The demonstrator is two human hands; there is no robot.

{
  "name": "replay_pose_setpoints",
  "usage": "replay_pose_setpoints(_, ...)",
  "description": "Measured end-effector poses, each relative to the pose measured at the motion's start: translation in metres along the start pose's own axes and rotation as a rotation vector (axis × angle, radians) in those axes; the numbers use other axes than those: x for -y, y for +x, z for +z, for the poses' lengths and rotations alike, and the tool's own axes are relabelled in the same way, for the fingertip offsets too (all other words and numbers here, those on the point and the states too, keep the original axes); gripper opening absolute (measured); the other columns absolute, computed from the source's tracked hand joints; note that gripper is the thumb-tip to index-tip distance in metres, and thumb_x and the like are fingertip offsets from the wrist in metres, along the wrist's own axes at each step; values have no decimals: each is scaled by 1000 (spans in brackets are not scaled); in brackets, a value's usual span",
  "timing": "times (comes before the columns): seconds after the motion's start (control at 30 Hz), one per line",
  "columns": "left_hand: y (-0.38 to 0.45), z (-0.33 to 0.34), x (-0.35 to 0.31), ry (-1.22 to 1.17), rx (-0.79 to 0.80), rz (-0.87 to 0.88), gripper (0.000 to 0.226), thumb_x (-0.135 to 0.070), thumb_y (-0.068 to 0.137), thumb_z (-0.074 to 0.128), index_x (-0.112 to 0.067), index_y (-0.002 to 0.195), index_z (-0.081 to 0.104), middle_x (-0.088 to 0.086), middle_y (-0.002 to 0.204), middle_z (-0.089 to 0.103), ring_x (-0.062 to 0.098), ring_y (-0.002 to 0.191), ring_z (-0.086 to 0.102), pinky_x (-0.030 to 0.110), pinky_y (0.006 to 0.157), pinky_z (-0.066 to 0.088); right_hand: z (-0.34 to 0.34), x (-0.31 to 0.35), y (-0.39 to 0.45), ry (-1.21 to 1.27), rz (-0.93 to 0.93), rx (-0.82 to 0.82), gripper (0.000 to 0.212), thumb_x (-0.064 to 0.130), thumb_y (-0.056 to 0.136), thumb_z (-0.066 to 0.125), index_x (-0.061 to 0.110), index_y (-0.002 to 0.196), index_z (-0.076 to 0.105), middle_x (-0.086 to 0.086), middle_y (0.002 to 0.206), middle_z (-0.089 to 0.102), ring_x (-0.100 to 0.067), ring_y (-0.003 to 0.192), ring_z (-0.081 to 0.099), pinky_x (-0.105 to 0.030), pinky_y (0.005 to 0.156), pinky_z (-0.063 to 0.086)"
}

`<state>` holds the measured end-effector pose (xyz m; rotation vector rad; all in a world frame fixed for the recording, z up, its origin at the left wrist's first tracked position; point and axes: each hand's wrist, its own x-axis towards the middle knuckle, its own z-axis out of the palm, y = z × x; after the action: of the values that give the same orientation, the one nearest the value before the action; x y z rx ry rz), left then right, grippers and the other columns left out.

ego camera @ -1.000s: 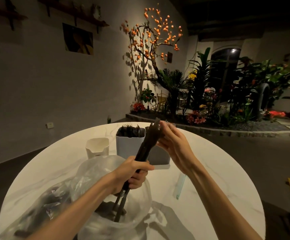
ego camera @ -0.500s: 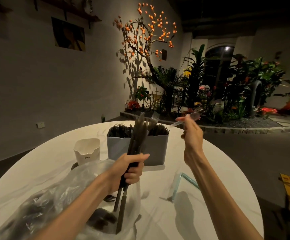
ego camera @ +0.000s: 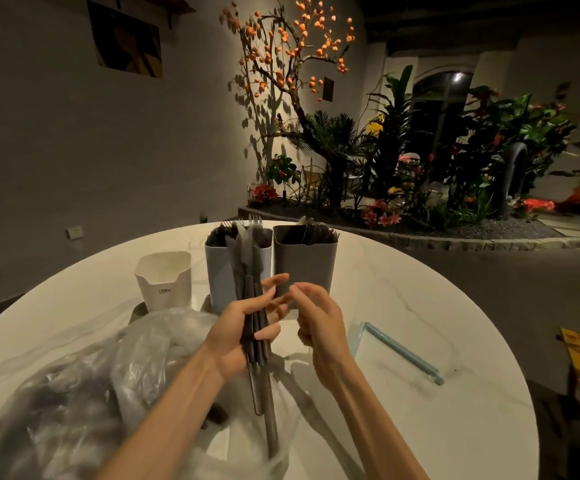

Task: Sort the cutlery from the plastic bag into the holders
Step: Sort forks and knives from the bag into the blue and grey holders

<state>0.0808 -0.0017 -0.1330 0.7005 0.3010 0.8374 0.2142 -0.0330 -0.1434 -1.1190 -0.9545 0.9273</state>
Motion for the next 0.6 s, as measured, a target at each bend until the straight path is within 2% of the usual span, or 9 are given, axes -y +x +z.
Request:
replay_pose_setpoints(0.07,-8,-6,6,-51,-24,-28,25,-17,98,49,-10,117,64,22,111,65,14,59,64,15,38,37,1,-1,1,-23,-20,-28,21,37,90,72,21,104,71,5,71,66,-4,55,50,-19,47,36)
replay_pose_setpoints(0.13,-12,-9,9,-62,-49,-31,28,-20,98,48,-11,122,60,26,120,65,17,57,67,15,37,36,3,0,0,-68,-5,43,21,38,91,71,21,102,74,-4,75,73,-4,52,54,-19,45,34)
replay_pose_setpoints(0.2,-14,-13,11,-68,-81,-4,34,-22,101,43,-12,130,59,28,130,61,18,60,69,15,36,34,4,-1,-2,-123,38,109,26,42,93,68,19,102,75,-9,76,73,0,46,49,-19,44,30)
replay_pose_setpoints(0.27,-13,-16,10,-76,-83,6,38,-23,102,40,-12,132,59,27,131,61,18,58,69,14,35,34,3,-4,-3,-146,71,135,29,43,94,66,17,102,75,-12,76,70,-2,45,43,-19,43,28)
replay_pose_setpoints(0.43,-10,-21,13,6,-54,-15,39,-26,97,47,-16,127,69,18,103,70,10,55,57,16,36,41,3,-5,-7,-279,160,271,25,39,92,70,16,101,73,4,80,58,-1,46,45,-17,44,32)
replay_pose_setpoints(0.47,-9,-22,13,11,-54,-14,38,-26,97,46,-16,126,70,17,104,69,10,54,57,17,35,41,2,-3,-8,-277,146,287,18,37,93,70,20,97,73,8,73,60,-1,47,47,-17,45,32)
replay_pose_setpoints(0.53,-9,-22,13,8,-44,-12,40,-25,99,45,-17,131,67,19,117,65,10,55,58,18,35,43,0,-2,-9,-298,103,300,10,36,92,71,26,91,72,17,60,62,1,49,50,-17,49,34)
replay_pose_setpoints(0.6,-10,-22,12,9,-24,-18,41,-26,101,43,-20,136,64,20,123,63,9,56,57,17,36,43,-1,-3,-8,-317,92,300,12,37,92,71,26,95,73,17,65,62,2,54,52,-16,50,36)
